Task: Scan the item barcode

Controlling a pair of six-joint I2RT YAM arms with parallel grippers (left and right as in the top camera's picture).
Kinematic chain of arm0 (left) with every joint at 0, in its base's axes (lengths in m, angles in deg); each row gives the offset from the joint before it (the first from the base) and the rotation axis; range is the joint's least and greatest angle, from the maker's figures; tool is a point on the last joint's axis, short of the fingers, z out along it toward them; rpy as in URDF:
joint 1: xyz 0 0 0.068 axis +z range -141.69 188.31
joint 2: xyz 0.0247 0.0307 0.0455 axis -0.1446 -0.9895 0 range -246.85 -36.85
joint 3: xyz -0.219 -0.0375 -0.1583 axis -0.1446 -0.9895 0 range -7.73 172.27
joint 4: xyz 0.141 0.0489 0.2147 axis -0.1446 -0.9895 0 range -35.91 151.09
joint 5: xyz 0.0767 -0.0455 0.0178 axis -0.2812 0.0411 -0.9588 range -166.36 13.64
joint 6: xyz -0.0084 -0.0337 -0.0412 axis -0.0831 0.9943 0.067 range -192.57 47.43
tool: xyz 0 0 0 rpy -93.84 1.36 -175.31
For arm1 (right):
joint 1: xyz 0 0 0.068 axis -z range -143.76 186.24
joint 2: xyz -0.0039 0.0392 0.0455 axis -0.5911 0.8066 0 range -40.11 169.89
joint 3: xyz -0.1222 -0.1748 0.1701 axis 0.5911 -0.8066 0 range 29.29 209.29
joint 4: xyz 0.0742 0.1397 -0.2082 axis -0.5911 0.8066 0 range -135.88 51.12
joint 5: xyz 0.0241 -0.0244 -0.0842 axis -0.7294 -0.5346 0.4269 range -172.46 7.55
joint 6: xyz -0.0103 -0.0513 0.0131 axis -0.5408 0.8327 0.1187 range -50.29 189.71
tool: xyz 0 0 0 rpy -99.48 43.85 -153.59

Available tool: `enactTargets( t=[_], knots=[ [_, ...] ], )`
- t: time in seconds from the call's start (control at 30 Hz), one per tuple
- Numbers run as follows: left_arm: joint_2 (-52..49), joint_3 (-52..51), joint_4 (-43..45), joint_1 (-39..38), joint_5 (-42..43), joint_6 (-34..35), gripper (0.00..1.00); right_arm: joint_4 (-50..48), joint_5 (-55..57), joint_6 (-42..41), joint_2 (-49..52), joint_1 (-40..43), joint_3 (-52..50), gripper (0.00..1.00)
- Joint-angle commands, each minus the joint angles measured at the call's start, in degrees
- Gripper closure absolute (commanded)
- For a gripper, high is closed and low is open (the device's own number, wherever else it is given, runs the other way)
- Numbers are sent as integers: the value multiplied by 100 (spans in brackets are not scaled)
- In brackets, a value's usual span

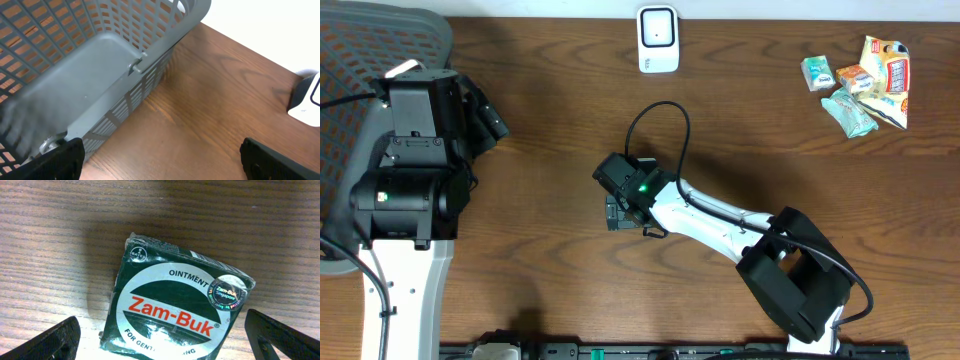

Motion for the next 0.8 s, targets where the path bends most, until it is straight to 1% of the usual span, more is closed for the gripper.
enactTargets(
  t=[0.0,0.13,0.3,0.43,0.5,0.6,0.77],
  knots=[
    [39,74,-9,20,-59,28,2,-17,17,-315,26,0,-24,3],
    [39,74,-9,20,-59,28,2,-9,63,-612,26,0,-24,4],
    [39,74,-9,20,-59,28,2,-15,496,-817,26,15,-26,4],
    [39,74,-9,20,-59,28,2,-63,579,-1220,26,26,-31,9],
    [39,74,-7,20,-59,28,2,-212,579,-1423,26,26,-50,9],
    [39,74,-9,20,-59,28,2,-367,667,-1478,26,31,-68,11],
    [39,74,-9,20,-59,28,2,-358,667,-1757,26,52,-258,16]
  ],
)
